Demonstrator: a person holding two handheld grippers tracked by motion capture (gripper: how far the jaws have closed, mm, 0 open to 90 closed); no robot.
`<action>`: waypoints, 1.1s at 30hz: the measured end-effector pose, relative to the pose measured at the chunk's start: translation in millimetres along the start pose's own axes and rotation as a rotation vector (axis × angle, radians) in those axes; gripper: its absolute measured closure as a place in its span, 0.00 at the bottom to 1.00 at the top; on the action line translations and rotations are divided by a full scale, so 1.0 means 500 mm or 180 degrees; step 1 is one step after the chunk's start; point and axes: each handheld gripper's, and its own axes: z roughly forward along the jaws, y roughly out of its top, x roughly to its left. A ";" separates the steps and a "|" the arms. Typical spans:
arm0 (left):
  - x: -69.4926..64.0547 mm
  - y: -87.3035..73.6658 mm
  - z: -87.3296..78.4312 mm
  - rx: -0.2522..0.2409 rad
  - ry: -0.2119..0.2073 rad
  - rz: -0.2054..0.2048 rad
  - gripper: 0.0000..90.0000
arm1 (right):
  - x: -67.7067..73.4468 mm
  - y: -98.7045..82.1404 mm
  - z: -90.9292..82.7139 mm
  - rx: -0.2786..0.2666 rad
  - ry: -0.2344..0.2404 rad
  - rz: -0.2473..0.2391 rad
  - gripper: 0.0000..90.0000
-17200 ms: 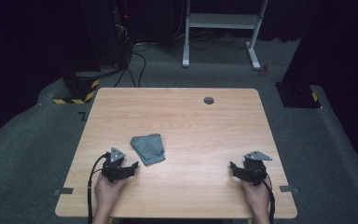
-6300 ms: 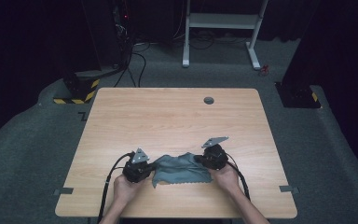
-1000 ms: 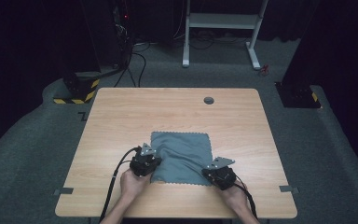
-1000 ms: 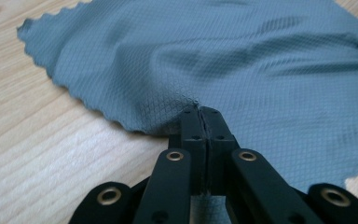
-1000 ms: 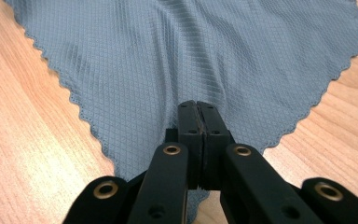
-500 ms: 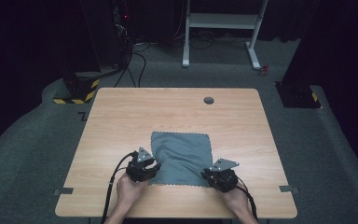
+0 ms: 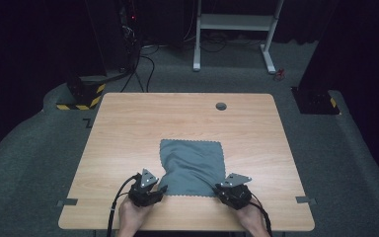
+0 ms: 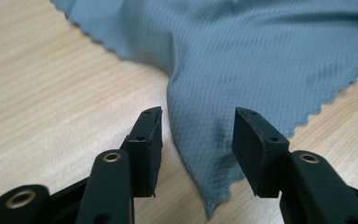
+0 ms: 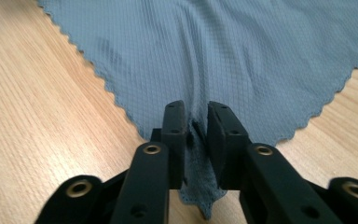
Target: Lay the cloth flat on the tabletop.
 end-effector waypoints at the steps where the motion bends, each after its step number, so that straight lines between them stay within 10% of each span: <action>1: 0.000 -0.002 0.001 0.0003 -0.0006 -0.0004 0.58 | 0.000 -0.001 0.000 -0.0004 -0.0006 0.0005 0.89; 10: -0.009 -0.005 -0.005 0.0040 0.0022 0.0072 0.57 | 0.010 -0.007 -0.014 0.0098 -0.0018 -0.0162 0.99; 18: 0.018 0.017 -0.003 -0.0008 -0.0194 -0.0251 0.55 | -0.002 -0.019 -0.019 -0.0024 0.0081 -0.0051 0.92; 26: 0.071 0.072 0.055 -0.0010 -0.0048 -0.0459 0.56 | -0.037 -0.013 -0.023 -0.0232 -0.0063 0.0221 0.84; 33: 0.083 0.087 0.080 0.0092 0.0171 -0.0347 0.62 | -0.048 -0.008 -0.010 -0.0206 -0.0079 0.0318 0.80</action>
